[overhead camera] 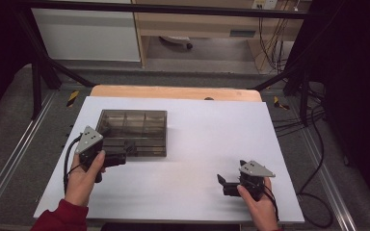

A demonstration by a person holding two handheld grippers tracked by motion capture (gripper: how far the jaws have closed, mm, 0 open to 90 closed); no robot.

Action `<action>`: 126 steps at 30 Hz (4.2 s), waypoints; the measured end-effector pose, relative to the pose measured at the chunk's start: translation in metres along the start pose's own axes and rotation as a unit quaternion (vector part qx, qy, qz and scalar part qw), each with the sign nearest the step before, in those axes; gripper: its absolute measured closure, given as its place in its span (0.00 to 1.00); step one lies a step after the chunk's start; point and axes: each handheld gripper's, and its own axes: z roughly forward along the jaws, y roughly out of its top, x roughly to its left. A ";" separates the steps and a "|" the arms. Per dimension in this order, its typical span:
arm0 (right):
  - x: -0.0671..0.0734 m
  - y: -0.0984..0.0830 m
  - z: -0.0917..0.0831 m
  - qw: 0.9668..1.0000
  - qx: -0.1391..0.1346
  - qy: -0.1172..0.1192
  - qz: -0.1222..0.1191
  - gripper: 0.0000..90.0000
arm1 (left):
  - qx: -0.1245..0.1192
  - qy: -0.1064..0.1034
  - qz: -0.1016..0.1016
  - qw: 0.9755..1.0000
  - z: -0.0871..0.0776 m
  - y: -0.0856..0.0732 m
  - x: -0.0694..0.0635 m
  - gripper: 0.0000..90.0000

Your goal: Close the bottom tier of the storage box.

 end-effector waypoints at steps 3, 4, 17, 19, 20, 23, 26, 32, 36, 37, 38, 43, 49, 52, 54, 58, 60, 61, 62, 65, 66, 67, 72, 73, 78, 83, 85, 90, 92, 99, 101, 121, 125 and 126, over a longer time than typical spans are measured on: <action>0.000 0.000 0.000 1.000 0.000 0.000 0.000 0.02 | 0.001 0.002 -0.005 1.000 -0.003 -0.002 0.005 0.05; 0.000 0.000 0.000 1.000 0.000 -0.001 -0.001 0.02 | 0.001 0.005 -0.007 1.000 -0.004 -0.003 0.006 0.05; 0.001 0.000 0.000 1.000 0.000 -0.001 0.000 0.02 | -0.003 0.020 -0.016 1.000 -0.017 -0.010 0.023 0.05; 0.001 0.000 0.000 1.000 0.000 0.000 -0.001 0.02 | -0.003 0.021 -0.016 1.000 -0.018 -0.011 0.024 0.05; 0.001 0.000 0.000 1.000 0.000 0.000 -0.001 0.02 | -0.003 0.021 -0.016 1.000 -0.019 -0.012 0.025 0.05; 0.001 0.000 0.000 1.000 0.000 0.000 -0.001 0.03 | -0.003 0.022 -0.017 1.000 -0.021 -0.012 0.028 0.05; 0.001 0.000 0.000 1.000 0.000 0.000 0.000 0.03 | -0.005 0.026 -0.021 0.999 -0.024 -0.013 0.031 0.05; 0.001 0.000 0.000 1.000 0.001 0.001 0.000 0.02 | -0.008 0.033 -0.027 0.999 -0.029 -0.015 0.039 0.05; 0.001 0.000 0.000 1.000 0.001 0.001 0.000 0.03 | -0.006 0.033 -0.028 0.999 -0.031 -0.018 0.042 0.05; 0.001 0.000 0.000 1.000 0.001 0.001 0.000 0.03 | -0.006 0.034 -0.028 0.999 -0.032 -0.018 0.042 0.05; 0.001 0.000 0.000 1.000 0.001 0.001 -0.001 0.03 | -0.005 0.035 -0.028 0.999 -0.033 -0.019 0.043 0.05; 0.001 0.000 0.000 1.000 0.001 0.001 0.000 0.02 | -0.006 0.036 -0.030 0.999 -0.035 -0.020 0.046 0.05; 0.001 0.000 0.000 1.000 0.001 0.001 0.000 0.02 | -0.008 0.041 -0.034 0.999 -0.040 -0.021 0.051 0.05; 0.001 0.000 0.000 1.000 0.001 0.001 0.000 0.03 | -0.010 0.043 -0.037 0.998 -0.044 -0.021 0.054 0.05; 0.001 0.000 0.000 1.000 0.001 0.001 0.000 0.02 | -0.009 0.043 -0.038 0.998 -0.046 -0.021 0.057 0.05; 0.001 0.000 0.000 1.000 0.000 0.002 0.000 0.02 | -0.008 0.042 -0.038 0.998 -0.049 -0.023 0.060 0.05; 0.001 0.000 0.000 1.000 0.001 0.003 0.000 0.02 | -0.008 0.043 -0.038 0.998 -0.051 -0.024 0.062 0.05; 0.001 0.000 0.000 1.000 0.001 0.002 0.000 0.02 | -0.008 0.044 -0.039 0.998 -0.052 -0.025 0.063 0.05; 0.001 0.000 0.000 1.000 0.002 0.002 0.000 0.02 | -0.007 0.044 -0.038 0.998 -0.052 -0.026 0.064 0.05; 0.001 0.000 0.001 1.000 0.002 0.002 0.000 0.02 | -0.007 0.046 -0.041 0.998 -0.055 -0.028 0.067 0.05; 0.001 0.000 0.001 1.000 0.002 0.001 0.002 0.02 | -0.006 0.045 -0.043 0.998 -0.056 -0.029 0.068 0.05; 0.001 0.000 0.001 1.000 0.002 0.001 0.001 0.02 | -0.006 0.045 -0.044 0.998 -0.056 -0.031 0.069 0.05; 0.001 0.000 0.001 1.000 0.003 0.002 0.002 0.02 | -0.001 0.042 -0.042 0.998 -0.057 -0.035 0.071 0.05; 0.001 0.000 0.001 1.000 0.003 0.002 0.002 0.02 | 0.000 0.041 -0.043 0.998 -0.057 -0.036 0.071 0.05; 0.001 0.000 0.001 1.000 0.003 0.003 0.002 0.02 | 0.002 0.044 -0.044 0.998 -0.059 -0.039 0.073 0.05; 0.001 0.000 0.001 1.000 0.004 0.003 0.001 0.02 | 0.004 0.044 -0.044 0.998 -0.061 -0.041 0.075 0.05; 0.001 0.000 0.002 1.000 0.004 0.003 0.001 0.02 | 0.005 0.043 -0.042 0.998 -0.062 -0.041 0.075 0.05; 0.000 0.000 0.001 1.000 0.004 0.003 -0.001 0.02 | 0.003 0.040 -0.036 0.999 -0.063 -0.043 0.077 0.05; 0.000 0.000 0.001 1.000 0.003 0.003 0.000 0.02 | 0.002 0.041 -0.037 0.998 -0.064 -0.045 0.078 0.05; 0.000 0.000 0.000 1.000 0.001 -0.001 -0.001 0.02 | 0.001 0.043 -0.039 0.998 -0.067 -0.055 0.084 0.05; 0.000 0.000 0.000 1.000 0.000 0.001 -0.001 0.02 | 0.000 0.044 -0.041 0.998 -0.069 -0.057 0.086 0.05; 0.002 0.000 0.001 1.000 0.003 0.001 -0.001 0.02 | 0.007 0.053 -0.031 0.998 -0.074 -0.075 0.090 0.05; 0.002 0.000 0.001 1.000 0.004 0.002 -0.002 0.02 | 0.010 0.053 -0.029 0.998 -0.072 -0.079 0.090 0.05; 0.002 -0.001 0.001 1.000 0.004 0.002 -0.002 0.02 | 0.011 0.053 -0.028 0.998 -0.072 -0.080 0.090 0.05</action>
